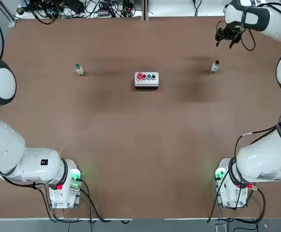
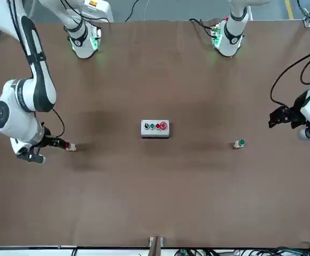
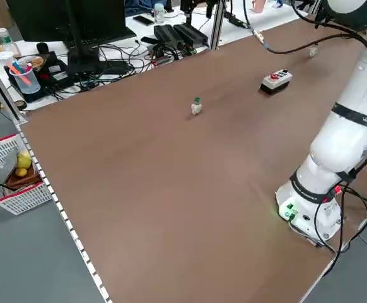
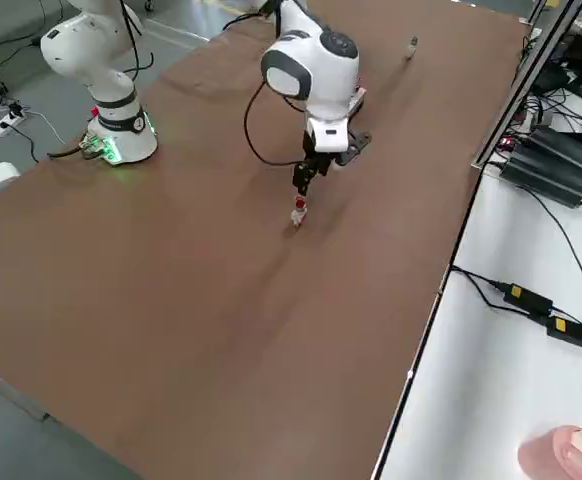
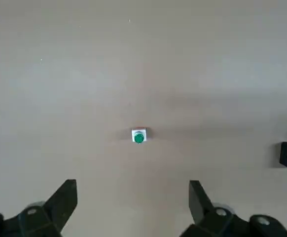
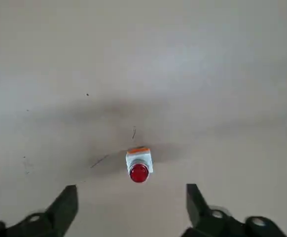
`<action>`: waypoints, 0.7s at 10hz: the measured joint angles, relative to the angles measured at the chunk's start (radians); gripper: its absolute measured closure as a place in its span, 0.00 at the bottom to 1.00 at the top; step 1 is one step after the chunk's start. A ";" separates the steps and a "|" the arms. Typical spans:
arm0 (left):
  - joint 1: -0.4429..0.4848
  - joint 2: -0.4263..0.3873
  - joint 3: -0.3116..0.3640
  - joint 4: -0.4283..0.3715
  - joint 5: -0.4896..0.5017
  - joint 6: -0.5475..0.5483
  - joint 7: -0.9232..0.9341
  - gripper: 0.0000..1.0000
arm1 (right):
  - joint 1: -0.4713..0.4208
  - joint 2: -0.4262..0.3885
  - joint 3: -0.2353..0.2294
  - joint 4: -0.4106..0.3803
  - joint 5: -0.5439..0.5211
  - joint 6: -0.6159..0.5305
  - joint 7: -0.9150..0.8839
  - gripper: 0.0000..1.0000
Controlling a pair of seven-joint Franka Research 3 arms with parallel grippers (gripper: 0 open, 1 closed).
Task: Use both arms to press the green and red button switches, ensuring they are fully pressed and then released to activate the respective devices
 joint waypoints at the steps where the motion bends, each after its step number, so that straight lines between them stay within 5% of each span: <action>1: -0.001 -0.013 -0.001 0.018 0.000 -0.034 0.000 0.00 | 0.000 -0.046 0.000 0.002 0.000 -0.039 0.000 0.00; 7: -0.004 -0.137 -0.004 0.032 0.000 -0.138 0.003 0.00 | 0.000 -0.313 0.001 0.076 0.000 -0.328 -0.001 0.00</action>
